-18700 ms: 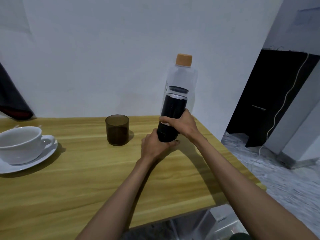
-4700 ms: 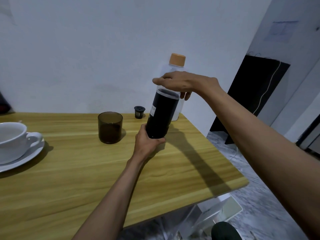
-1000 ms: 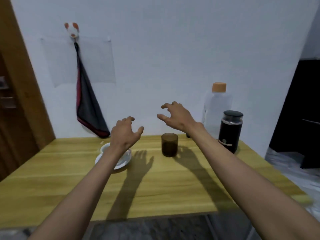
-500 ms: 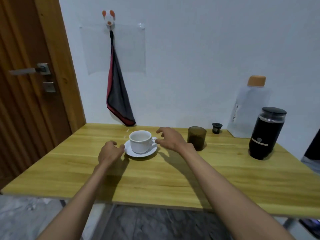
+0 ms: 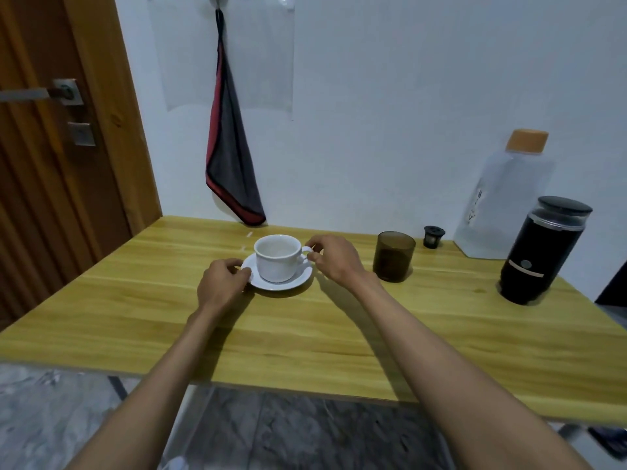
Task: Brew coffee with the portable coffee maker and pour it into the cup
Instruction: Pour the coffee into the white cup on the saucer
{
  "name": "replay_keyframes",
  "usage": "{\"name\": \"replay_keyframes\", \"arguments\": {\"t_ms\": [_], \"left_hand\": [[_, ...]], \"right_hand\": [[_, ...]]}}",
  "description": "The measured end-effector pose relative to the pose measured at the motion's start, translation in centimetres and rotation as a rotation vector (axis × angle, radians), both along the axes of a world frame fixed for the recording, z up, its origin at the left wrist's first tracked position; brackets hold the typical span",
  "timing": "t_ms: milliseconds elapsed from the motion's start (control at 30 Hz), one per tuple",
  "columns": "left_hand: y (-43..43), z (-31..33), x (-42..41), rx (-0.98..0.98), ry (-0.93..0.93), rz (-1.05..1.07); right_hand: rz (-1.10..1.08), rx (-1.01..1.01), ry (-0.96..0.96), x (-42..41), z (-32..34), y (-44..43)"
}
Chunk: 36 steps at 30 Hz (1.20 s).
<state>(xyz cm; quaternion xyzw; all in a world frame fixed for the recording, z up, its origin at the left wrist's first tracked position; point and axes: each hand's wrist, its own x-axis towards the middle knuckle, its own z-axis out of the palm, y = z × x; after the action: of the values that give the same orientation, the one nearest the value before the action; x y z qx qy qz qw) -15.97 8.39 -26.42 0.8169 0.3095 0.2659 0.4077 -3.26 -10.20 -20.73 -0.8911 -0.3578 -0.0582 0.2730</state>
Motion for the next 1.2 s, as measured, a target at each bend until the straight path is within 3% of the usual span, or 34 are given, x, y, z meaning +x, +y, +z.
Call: {"name": "replay_keyframes", "arguments": {"t_ms": [200,300,467,600,767,1200], "left_hand": [[-0.5,-0.8,-0.1,0.044,-0.055,0.029],[-0.7,-0.7,-0.1,0.055,-0.053,0.033],[-0.8,-0.8,-0.1,0.070,-0.053,0.043],[-0.9,-1.0,0.0,0.084,-0.057,0.050],[-0.7,-1.0,0.1,0.087,-0.066,0.044],[-0.4,-1.2,0.2,0.035,-0.089,0.043]], "right_hand": [[0.030,-0.055,0.020,0.0,0.5,-0.6],[0.023,0.015,-0.068,0.4,1.4,-1.9],[-0.248,0.231,-0.267,2.7,2.5,-5.7],[-0.457,0.237,-0.037,4.1,1.4,-8.2],[-0.458,0.240,0.227,4.7,-0.7,-9.7],[-0.428,0.347,0.228,4.9,0.0,-9.8]]}}
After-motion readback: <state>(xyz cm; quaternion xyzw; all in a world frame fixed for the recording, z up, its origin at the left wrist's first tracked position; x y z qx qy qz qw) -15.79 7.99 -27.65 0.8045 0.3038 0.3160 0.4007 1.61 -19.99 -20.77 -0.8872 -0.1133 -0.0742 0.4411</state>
